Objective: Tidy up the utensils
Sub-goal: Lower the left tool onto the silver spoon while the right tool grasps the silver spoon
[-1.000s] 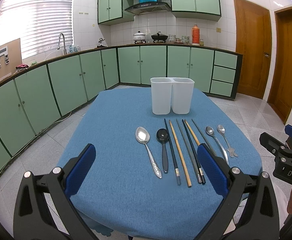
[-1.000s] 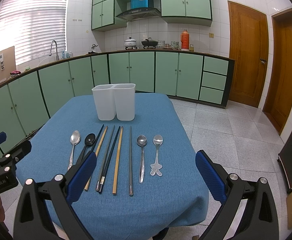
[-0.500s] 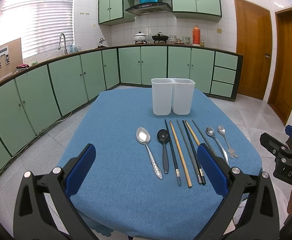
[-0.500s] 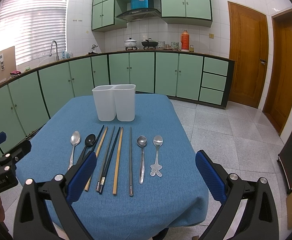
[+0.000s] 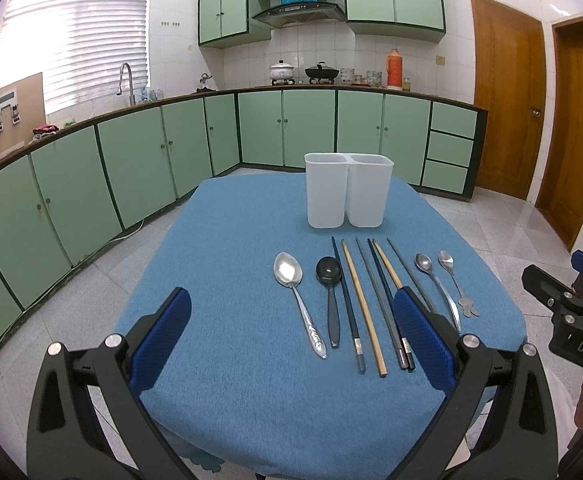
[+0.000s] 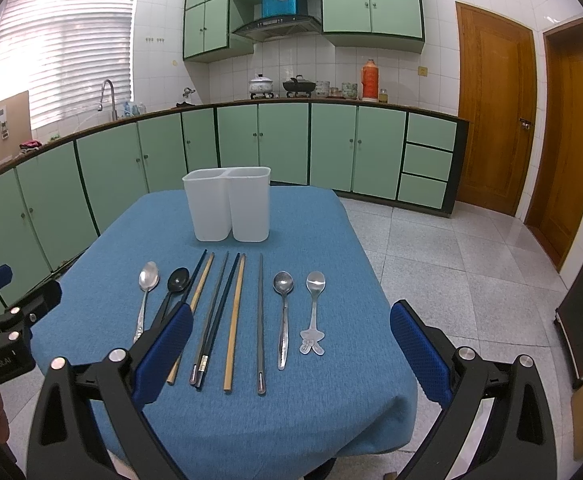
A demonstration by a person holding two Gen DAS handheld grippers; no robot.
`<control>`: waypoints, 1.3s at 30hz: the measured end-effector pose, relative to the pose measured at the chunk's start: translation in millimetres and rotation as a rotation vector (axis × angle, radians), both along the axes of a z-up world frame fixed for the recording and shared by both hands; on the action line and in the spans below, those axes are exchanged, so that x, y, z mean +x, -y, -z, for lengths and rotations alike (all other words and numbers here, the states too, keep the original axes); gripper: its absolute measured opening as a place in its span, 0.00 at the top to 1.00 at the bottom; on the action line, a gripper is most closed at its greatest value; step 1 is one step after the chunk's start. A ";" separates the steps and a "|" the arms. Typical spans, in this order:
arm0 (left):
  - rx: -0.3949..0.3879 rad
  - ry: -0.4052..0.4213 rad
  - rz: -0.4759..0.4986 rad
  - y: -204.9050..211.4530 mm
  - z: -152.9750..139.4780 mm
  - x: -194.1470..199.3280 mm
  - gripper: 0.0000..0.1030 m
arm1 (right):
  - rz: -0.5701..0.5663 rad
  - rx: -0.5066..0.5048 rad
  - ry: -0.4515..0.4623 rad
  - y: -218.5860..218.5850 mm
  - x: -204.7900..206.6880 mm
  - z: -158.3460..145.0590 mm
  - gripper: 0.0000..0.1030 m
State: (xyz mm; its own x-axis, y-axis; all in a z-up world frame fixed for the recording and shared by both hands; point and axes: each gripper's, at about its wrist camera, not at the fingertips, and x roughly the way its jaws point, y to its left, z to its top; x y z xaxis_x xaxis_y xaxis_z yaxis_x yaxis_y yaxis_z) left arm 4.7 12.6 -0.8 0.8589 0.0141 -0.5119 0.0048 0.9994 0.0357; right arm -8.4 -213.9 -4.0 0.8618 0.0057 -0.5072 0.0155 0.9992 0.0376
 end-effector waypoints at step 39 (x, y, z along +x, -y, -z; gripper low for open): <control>-0.073 -0.419 -0.116 -29.7 106.2 233.0 0.25 | 0.091 -0.043 -0.178 35.1 175.7 72.9 0.06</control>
